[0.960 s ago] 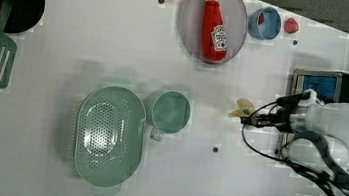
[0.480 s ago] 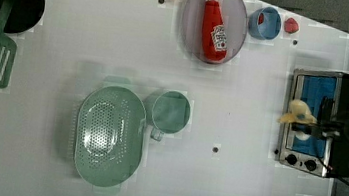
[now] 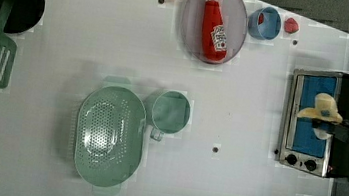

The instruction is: Pick Banana and place it in mug.

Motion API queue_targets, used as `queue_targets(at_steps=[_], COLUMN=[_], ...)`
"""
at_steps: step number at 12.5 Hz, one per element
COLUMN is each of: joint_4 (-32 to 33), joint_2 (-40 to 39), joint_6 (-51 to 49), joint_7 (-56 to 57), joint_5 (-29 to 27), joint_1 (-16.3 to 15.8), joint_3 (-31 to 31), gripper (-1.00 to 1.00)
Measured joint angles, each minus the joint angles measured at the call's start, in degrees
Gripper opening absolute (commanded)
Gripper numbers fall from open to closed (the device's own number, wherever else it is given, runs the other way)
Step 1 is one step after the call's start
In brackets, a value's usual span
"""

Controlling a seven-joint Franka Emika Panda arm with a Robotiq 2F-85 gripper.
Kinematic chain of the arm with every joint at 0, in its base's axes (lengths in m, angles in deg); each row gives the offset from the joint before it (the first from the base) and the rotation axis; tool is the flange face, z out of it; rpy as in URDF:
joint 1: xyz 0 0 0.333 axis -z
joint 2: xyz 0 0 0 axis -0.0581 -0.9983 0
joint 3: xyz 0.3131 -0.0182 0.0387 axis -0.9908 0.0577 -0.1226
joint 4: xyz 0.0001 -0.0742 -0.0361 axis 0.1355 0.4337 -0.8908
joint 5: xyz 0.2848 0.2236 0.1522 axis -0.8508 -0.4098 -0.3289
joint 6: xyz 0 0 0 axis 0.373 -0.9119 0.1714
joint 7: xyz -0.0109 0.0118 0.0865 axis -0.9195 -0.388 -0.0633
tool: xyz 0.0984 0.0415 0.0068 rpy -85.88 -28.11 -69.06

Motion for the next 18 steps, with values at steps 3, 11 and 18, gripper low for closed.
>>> queue_targets(at_steps=[3,11,18], joint_4=[0.67,5.6,10.07], joint_2=[-3.59,-14.22,-21.99], joint_6=[-0.69,11.78,28.48], joint_7=[-8.09,-22.58,-25.61], joint_5=[-0.88,-2.32,-2.44], joint_1=[-0.32,-4.49,-3.36], joint_3=[-7.09,-19.25,-20.16], gripper=[-0.37,-0.37,-0.29])
